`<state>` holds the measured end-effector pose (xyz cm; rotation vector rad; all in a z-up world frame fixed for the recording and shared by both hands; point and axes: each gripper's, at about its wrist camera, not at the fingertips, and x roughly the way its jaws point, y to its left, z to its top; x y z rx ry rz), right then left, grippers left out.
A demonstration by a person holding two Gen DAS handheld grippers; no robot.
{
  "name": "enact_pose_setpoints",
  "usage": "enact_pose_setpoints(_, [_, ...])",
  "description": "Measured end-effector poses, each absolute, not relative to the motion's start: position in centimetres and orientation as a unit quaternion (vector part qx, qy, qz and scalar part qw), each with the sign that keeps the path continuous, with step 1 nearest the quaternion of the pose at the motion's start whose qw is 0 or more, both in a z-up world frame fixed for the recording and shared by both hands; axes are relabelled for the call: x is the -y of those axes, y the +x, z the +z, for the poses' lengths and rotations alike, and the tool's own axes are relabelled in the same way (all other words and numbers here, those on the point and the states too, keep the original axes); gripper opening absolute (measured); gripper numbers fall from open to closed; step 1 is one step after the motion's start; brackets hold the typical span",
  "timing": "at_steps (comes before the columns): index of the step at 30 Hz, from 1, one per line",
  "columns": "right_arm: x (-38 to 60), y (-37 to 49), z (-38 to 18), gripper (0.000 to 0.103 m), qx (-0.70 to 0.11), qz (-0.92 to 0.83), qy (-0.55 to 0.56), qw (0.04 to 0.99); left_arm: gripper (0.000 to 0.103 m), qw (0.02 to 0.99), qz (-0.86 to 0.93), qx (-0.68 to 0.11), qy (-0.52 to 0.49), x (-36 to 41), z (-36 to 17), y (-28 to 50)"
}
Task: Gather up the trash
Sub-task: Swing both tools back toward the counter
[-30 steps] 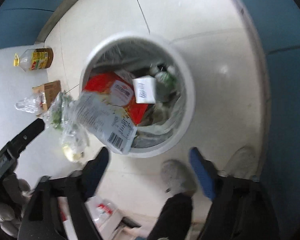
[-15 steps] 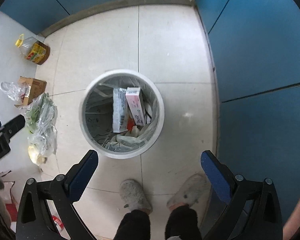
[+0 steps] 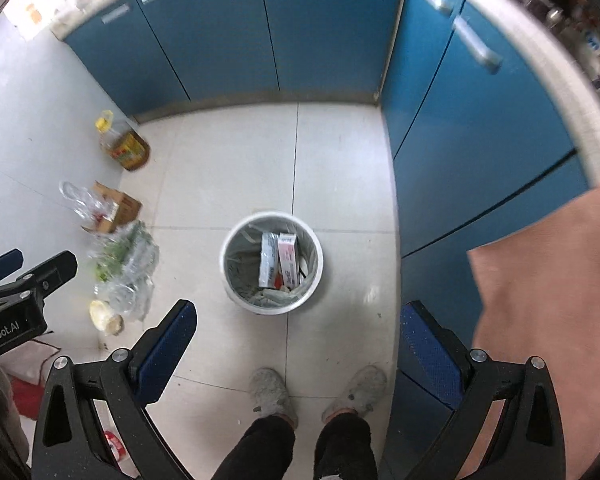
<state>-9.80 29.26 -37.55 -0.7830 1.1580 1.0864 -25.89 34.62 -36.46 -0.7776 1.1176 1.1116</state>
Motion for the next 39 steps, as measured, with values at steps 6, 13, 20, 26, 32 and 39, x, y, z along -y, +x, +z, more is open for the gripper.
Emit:
enact_pose_setpoints(6, [-25.2, -10.6, -25.8, 0.103, -0.481, 0.495, -0.309, 0.654, 0.101, 0.673, 0.468, -0.468, -0.329, -31.3, -27.6, -26.5])
enact_pose_setpoints(13, [-20.3, -10.0, -16.9, 0.103, -0.488, 0.508, -0.241, 0.667, 0.101, 0.688, 0.485, -0.452, -0.295, -28.6, -20.4, -26.6])
enact_pose_setpoints(20, [-14.3, -4.6, -11.1, 0.103, -0.443, 0.522, -0.077, 0.725, 0.103, 0.707, 0.525, -0.406, -0.244, -27.2, -15.7, -23.5])
enact_pose_setpoints(26, [-9.4, 2.7, -11.0, 0.1, -0.473, 0.448, -0.042, 0.758, 0.103, 0.734, 0.486, -0.44, -0.177, -25.7, -15.1, -15.3])
enact_pose_setpoints(32, [0.0, 12.1, -15.0, 0.059, -0.541, 0.325, -0.013, 0.776, 0.103, 0.767, 0.362, -0.516, -0.121, -20.0, -18.3, -2.3])
enact_pose_setpoints(39, [12.7, 20.9, -20.0, 0.059, -0.591, 0.179, 0.021, 0.787, 0.102, 0.785, 0.144, -0.593, 0.101, -8.5, -25.4, 12.0])
